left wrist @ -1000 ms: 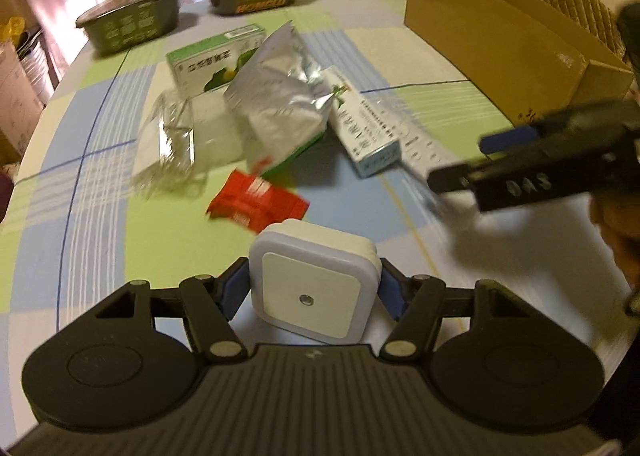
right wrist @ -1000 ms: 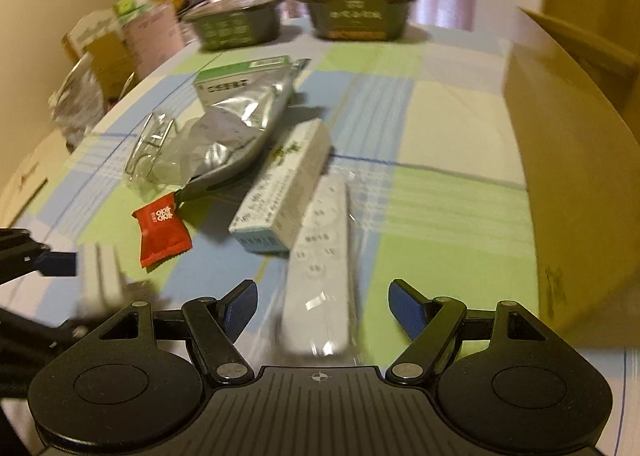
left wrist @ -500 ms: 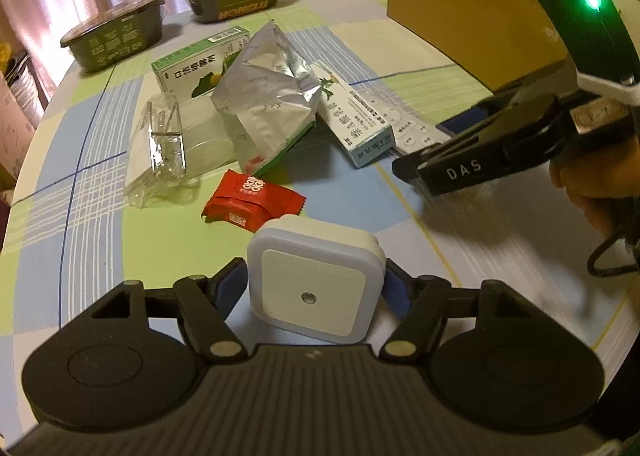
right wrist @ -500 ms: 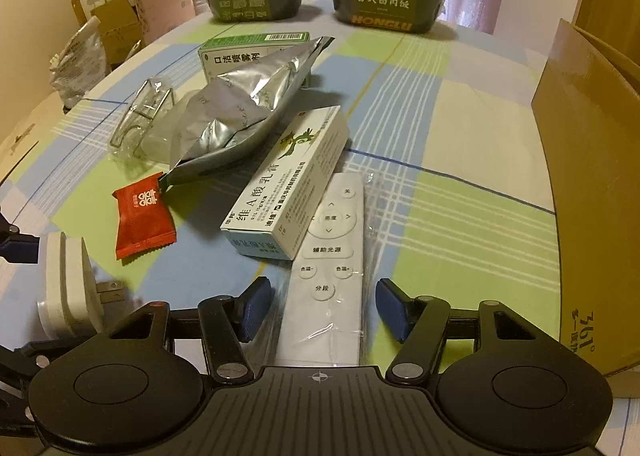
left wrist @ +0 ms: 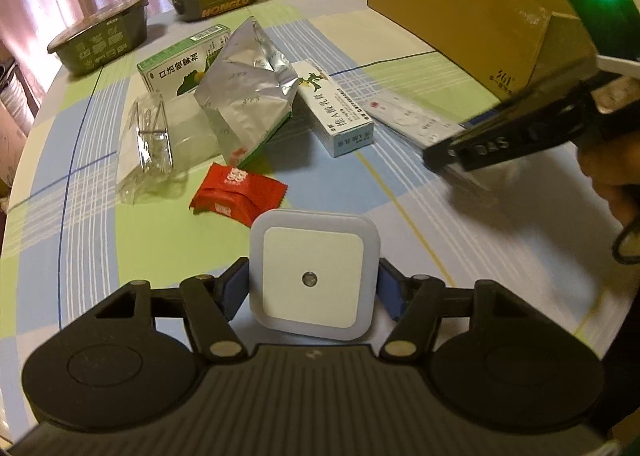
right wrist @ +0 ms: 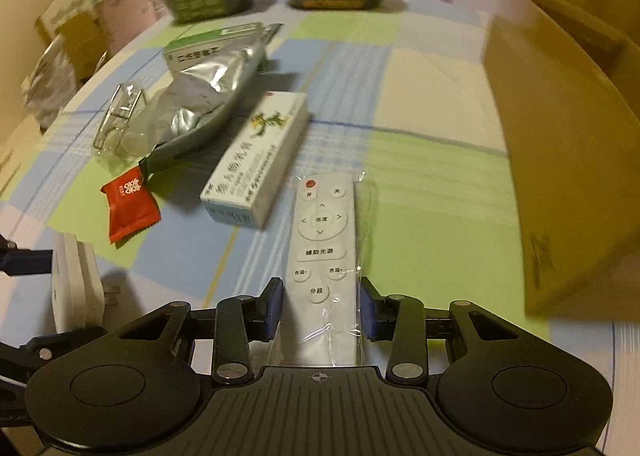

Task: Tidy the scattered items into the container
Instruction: 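Grasp the white night light with the left tool while the right tool grasps the white remote, then carry the night light and remote over the cardboard box with both tools, then lower the remote into the box with the right tool while the left tool lowers the night light, then open both tools and move them back over the scattered items, then grasp the clear plastic container with the left tool while the right tool grasps the silver foil bag, then lift the container and foil bag and carry them toward the cardboard box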

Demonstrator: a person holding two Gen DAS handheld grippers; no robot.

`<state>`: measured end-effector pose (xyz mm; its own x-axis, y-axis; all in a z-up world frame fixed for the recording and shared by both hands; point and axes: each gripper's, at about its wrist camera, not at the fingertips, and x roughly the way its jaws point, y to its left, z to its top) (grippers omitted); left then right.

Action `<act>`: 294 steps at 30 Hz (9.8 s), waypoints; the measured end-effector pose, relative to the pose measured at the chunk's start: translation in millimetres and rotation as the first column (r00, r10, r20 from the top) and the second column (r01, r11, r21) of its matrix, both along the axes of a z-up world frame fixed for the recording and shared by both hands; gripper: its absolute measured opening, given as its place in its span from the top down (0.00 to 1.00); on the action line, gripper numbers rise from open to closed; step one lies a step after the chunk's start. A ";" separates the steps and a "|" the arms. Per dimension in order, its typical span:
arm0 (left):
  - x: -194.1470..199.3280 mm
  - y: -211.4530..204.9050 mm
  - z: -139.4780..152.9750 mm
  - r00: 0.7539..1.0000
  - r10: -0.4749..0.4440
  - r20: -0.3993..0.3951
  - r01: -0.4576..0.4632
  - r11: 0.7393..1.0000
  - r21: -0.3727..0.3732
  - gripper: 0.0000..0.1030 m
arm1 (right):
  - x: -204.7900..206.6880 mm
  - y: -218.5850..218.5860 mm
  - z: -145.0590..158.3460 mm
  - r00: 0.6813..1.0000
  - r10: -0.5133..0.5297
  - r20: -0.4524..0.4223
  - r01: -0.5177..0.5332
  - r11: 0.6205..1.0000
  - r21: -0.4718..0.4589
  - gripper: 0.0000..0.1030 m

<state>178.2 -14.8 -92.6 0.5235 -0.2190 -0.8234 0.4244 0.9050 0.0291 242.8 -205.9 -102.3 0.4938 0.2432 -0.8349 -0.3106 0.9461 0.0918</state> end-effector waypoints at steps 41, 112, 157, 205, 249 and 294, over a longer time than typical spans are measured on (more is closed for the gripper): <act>26.2 -101.2 114.8 0.982 -0.079 0.173 0.103 0.985 -0.139 0.40 | -50.6 -105.7 148.4 0.918 -0.232 0.322 0.217 0.973 0.083 0.60; 111.2 -172.2 100.3 0.985 -0.074 0.159 0.113 0.960 -0.256 0.39 | 33.7 -207.5 113.0 0.904 -0.281 0.321 0.274 0.959 0.067 0.16; -73.0 32.4 115.2 0.951 0.303 0.067 -0.288 0.943 -0.169 0.04 | -133.2 -44.8 148.5 0.964 -0.147 0.224 0.100 0.973 0.208 0.00; 147.3 125.0 12.7 0.968 0.250 -0.005 -0.246 0.948 -0.201 0.19 | 1.6 43.5 77.0 0.992 -0.028 0.124 0.005 0.983 0.181 0.00; 130.1 134.8 -22.5 0.973 0.222 -0.064 -0.229 0.964 -0.133 0.46 | 92.1 138.6 13.7 0.990 0.069 0.120 -0.072 0.997 0.021 0.41; 118.1 105.8 -21.0 0.987 0.159 -0.003 -0.159 0.986 0.049 0.43 | -59.0 116.6 18.3 0.944 0.260 0.205 -0.201 0.941 -0.271 0.19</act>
